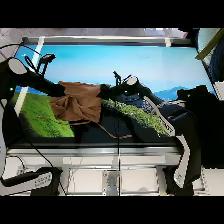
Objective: Fold the clothes and pants, and hang the long-sleeved shirts on hangers.
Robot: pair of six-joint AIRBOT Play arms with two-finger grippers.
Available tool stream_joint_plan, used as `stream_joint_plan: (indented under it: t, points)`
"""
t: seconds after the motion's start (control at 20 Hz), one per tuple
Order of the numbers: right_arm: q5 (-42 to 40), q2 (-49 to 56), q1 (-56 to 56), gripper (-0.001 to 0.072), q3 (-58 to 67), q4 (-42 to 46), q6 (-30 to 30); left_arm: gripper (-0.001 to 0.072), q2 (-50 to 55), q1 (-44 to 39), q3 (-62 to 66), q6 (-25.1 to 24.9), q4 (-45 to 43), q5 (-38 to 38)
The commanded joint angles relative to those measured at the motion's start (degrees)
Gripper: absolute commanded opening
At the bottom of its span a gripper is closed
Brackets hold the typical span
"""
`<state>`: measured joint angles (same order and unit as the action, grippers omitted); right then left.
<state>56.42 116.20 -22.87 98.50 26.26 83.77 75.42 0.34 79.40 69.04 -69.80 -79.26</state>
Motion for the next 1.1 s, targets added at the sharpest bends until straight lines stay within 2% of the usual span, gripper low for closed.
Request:
stream_joint_plan:
  t: [0.0, 0.2, 0.4, 0.55, 0.7, 0.8, 0.95, 1.05]
  points:
    - [7.32, -0.94, 3.85, 0.0025, 4.81, 5.51, -0.85, 0.0013, -0.02, 0.02, -0.02, 0.00, -0.02, -0.13]
    - [16.57, -5.40, 14.16, 0.0024, 6.51, 11.32, -0.70, 0.0013, -0.02, 0.02, -0.02, 0.00, -0.04, -0.09]
    - [27.58, -11.08, 26.14, 0.0022, 6.47, 21.88, 1.03, 0.0013, -0.02, 0.02, -0.02, 0.00, -0.02, -0.09]
    - [35.74, -16.44, 37.81, 0.0021, 6.54, 22.18, 1.88, 0.0013, -0.02, 0.02, -0.02, 0.02, -0.02, -0.04]
    - [40.26, -23.58, 50.84, 0.0021, 8.07, 22.86, 4.39, 0.0013, -0.02, 0.02, -0.02, 0.37, -0.02, 0.07]
    - [41.70, -28.79, 60.22, 0.0020, 10.93, 26.38, 7.15, 0.0013, -0.02, 0.02, -0.02, 2.84, 0.00, 0.59]
    - [49.16, -33.99, 75.06, 0.0020, 17.53, 32.33, 10.25, 0.0013, 0.00, 0.02, -0.02, 2.99, -0.02, 0.59]
    - [48.96, -38.42, 84.21, 0.0019, 17.81, 36.00, 11.30, 0.0013, -0.02, 0.02, -0.02, 3.02, 0.02, 0.57]
